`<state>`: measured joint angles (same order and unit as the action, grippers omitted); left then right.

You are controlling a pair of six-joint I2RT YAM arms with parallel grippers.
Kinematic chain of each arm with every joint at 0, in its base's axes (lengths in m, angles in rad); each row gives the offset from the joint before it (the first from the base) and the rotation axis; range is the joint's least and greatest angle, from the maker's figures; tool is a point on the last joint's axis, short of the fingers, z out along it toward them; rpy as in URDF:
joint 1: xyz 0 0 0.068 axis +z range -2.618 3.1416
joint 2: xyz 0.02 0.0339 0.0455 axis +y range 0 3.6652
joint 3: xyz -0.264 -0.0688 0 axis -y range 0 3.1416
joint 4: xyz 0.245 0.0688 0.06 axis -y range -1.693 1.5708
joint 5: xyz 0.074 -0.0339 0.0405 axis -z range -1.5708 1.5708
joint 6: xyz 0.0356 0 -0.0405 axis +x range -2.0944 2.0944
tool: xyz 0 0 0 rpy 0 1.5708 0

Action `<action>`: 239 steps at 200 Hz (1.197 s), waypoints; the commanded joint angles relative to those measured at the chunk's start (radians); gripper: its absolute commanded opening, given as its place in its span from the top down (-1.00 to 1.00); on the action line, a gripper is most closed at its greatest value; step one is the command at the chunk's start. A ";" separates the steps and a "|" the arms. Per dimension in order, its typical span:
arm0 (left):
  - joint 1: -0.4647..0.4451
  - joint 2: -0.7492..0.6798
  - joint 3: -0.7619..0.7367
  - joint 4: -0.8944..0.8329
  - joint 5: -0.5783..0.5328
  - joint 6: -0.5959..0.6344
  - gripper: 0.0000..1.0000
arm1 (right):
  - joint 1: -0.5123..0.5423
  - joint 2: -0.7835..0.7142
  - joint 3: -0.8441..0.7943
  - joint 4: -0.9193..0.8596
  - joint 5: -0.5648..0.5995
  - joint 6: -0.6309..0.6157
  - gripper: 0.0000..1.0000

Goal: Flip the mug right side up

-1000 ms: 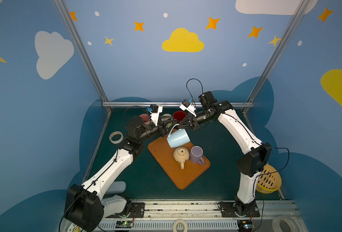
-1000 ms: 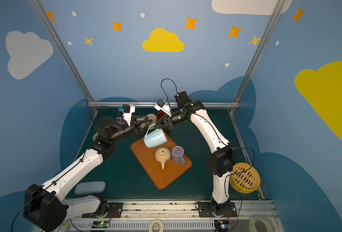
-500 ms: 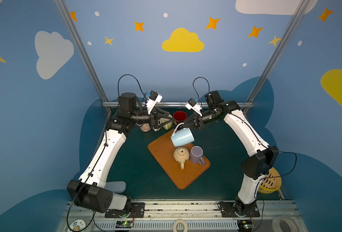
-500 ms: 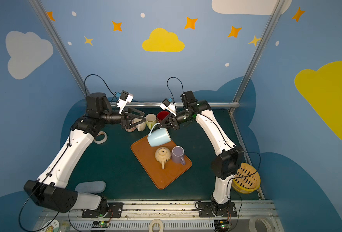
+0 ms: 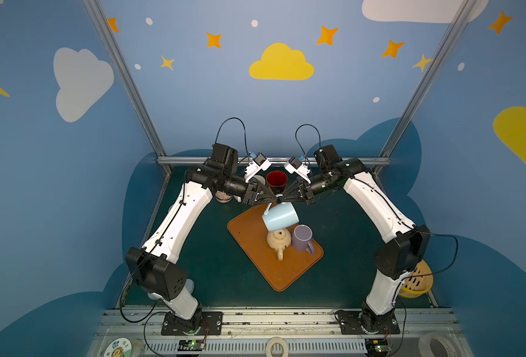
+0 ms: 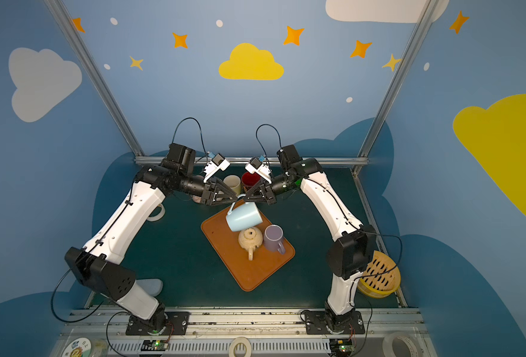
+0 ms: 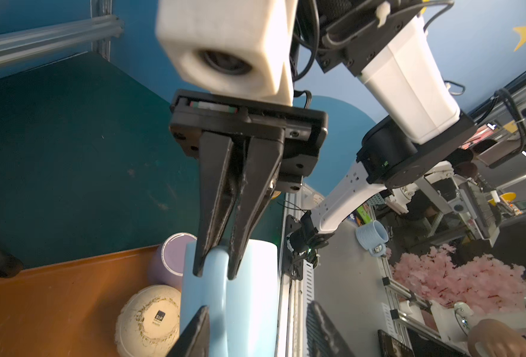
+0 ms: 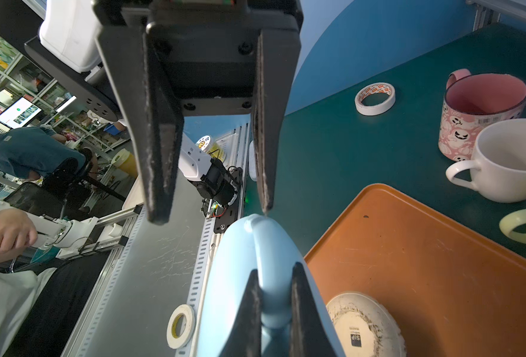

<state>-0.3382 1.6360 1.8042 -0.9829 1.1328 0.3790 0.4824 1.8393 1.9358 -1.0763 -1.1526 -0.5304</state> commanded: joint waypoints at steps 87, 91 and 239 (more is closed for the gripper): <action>-0.079 0.048 0.047 -0.159 -0.222 0.103 0.08 | 0.031 -0.054 -0.025 0.023 -0.069 -0.005 1.00; -0.079 0.050 0.050 -0.161 -0.225 0.106 0.07 | 0.030 -0.055 -0.026 0.023 -0.069 -0.006 1.00; -0.093 0.117 0.124 -0.227 -0.289 0.161 0.59 | 0.038 -0.050 -0.030 0.018 -0.065 -0.017 1.00</action>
<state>-0.4294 1.7439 1.9194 -1.1900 0.8581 0.5125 0.5167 1.8336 1.9015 -1.0622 -1.1458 -0.5392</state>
